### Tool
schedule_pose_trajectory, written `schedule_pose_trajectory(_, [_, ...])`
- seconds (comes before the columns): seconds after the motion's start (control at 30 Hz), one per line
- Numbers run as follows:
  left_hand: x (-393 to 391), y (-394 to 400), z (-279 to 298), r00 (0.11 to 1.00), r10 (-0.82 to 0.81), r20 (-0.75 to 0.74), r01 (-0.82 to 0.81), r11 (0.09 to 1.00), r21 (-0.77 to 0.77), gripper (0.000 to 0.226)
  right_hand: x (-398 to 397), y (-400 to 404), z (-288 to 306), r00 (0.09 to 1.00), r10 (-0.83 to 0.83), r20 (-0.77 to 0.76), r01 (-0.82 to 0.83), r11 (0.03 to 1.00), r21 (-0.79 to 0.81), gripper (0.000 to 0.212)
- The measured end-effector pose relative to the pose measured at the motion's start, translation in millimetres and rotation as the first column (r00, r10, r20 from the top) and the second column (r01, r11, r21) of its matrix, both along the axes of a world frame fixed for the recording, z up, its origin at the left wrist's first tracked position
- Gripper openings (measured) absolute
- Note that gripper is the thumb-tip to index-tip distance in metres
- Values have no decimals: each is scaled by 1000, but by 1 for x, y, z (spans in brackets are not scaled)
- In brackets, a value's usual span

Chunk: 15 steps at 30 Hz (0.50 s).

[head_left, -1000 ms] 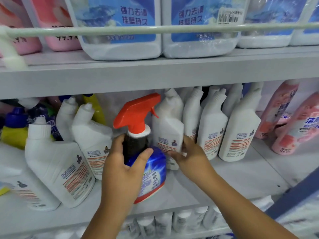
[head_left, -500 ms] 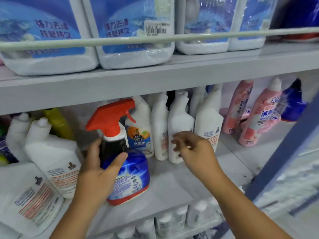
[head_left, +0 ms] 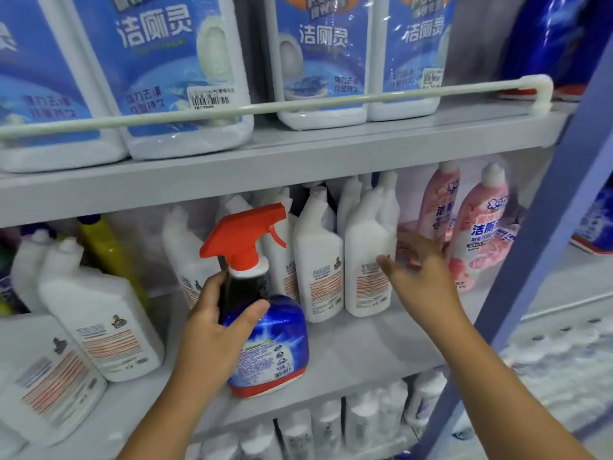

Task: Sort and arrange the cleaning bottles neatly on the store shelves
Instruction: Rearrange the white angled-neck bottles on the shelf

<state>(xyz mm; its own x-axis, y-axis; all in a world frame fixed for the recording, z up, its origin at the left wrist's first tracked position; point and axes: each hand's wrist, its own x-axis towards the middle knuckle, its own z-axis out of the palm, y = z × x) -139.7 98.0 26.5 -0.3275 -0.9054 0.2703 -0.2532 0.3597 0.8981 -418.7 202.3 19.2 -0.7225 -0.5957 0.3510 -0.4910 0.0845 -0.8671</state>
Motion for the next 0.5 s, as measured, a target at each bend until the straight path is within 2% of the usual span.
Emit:
schedule_pose_trajectory(0.2, [19, 5, 0, 990, 125, -59, -127, 992, -24, 49, -4, 3, -2, 965, 184, 188, -196, 980, 46, 69])
schedule_pose_trajectory(0.3, [46, 5, 1, 963, 246, -112, -249, 968, -20, 42, -4, 0, -6, 940, 225, 258, -235, 972, 7, 51])
schedule_pose_trajectory(0.37, [65, 3, 0, 945, 312, -94, -315, 949, -12, 44, -5, -2, -8, 922, 254, 291, -264, 964, -3, 40])
schedule_pose_trajectory(0.5, [86, 0, 2, 913, 399, -82, -404, 912, -66, 43, -7, -9, -9, 885, 314, 345, -320, 947, -40, 34])
